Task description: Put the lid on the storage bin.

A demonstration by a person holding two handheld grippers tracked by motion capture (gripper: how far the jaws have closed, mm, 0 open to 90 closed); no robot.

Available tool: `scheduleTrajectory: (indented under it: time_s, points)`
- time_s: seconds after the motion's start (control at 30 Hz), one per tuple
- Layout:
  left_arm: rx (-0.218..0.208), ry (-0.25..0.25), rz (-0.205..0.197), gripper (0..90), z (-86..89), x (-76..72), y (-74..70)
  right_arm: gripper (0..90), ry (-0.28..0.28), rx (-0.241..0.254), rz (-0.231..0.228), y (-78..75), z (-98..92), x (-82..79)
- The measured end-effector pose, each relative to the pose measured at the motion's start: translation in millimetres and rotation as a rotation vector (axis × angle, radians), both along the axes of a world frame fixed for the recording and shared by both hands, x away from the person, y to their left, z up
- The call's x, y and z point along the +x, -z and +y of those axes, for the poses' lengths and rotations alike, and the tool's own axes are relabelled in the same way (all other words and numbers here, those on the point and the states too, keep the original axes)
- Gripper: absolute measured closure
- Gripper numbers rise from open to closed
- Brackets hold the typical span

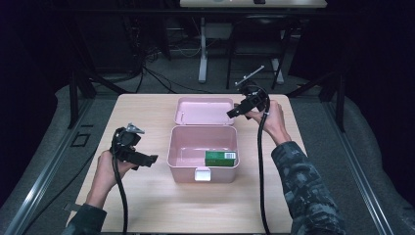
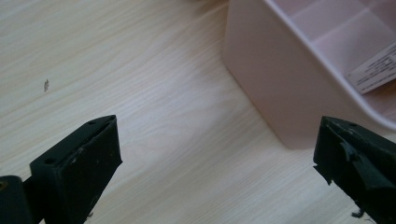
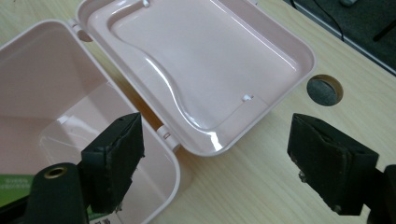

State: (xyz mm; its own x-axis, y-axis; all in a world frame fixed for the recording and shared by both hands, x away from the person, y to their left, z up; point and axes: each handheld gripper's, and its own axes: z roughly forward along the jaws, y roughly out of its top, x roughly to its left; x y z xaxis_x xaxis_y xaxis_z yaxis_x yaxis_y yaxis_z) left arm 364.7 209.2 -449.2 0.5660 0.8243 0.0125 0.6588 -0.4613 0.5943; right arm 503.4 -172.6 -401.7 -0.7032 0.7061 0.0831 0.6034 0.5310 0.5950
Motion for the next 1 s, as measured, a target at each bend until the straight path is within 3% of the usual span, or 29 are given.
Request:
scheduleTrajectory:
  time_s: [0.27,0.4,0.6,0.8,1.0]
  points:
    - [-0.066,0.024,-0.033,2.9,-15.2,2.8,-8.5,29.9,0.064,0.019,0.001,19.0,3.4,18.4]
    - [-0.080,0.042,-0.029,7.0,-26.7,4.4,-5.3,34.2,0.084,0.028,-0.001,28.4,6.3,25.9]
    - [-0.095,0.065,-0.014,19.2,-37.3,5.4,5.0,43.1,0.141,0.022,-0.014,37.5,7.0,35.5]
    - [-0.116,0.055,-0.005,35.8,-38.4,7.1,11.4,52.7,0.186,0.023,-0.006,44.6,1.8,41.8]
    - [-0.134,0.079,0.008,48.3,-43.4,6.7,16.9,59.7,0.235,0.051,0.007,54.9,1.3,49.5]
